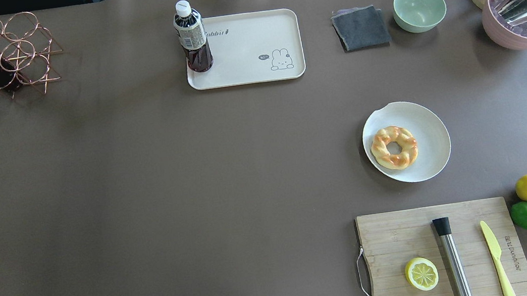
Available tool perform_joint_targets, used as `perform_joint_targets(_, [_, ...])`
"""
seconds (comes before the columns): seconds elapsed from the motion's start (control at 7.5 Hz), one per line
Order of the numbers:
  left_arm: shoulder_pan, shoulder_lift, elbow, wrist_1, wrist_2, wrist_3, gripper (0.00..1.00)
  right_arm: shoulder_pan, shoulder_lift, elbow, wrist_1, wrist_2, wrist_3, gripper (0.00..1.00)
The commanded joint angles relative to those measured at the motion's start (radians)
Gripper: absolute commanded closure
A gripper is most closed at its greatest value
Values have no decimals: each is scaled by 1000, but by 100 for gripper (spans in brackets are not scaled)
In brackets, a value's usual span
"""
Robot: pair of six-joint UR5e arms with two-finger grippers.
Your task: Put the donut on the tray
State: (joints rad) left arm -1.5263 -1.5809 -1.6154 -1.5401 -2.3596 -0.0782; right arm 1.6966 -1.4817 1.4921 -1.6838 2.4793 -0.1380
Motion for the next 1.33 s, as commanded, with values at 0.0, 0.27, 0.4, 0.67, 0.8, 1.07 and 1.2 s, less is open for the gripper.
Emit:
perform_joint_targets(0.0, [0,-1,0,2,0,0,2,0,3,-1,-1,0,0,0])
perform_joint_targets(0.27, [0,-1,2,2,0,-2,2,0,3,-1,-1,0,1,0])
perform_joint_targets(0.4, [8,-1,2,2,0,-2,2,0,3,-1,-1,0,0,0])
perform_joint_targets(0.67, [8,-2,-1,2,0,-2,2,0,1,-1,-1,0,0,0])
perform_joint_targets(0.8, [8,-1,0,2,0,-2,2,0,1,-3,-1,-2,0,0])
perform_joint_targets(1.07, [8,-1,0,2,0,-2,2,0,0,-1,-1,0,0,0])
perform_joint_targets(1.2, [14,-1,2,2,0,-2,2,0,0,-1,-1,0,0,0])
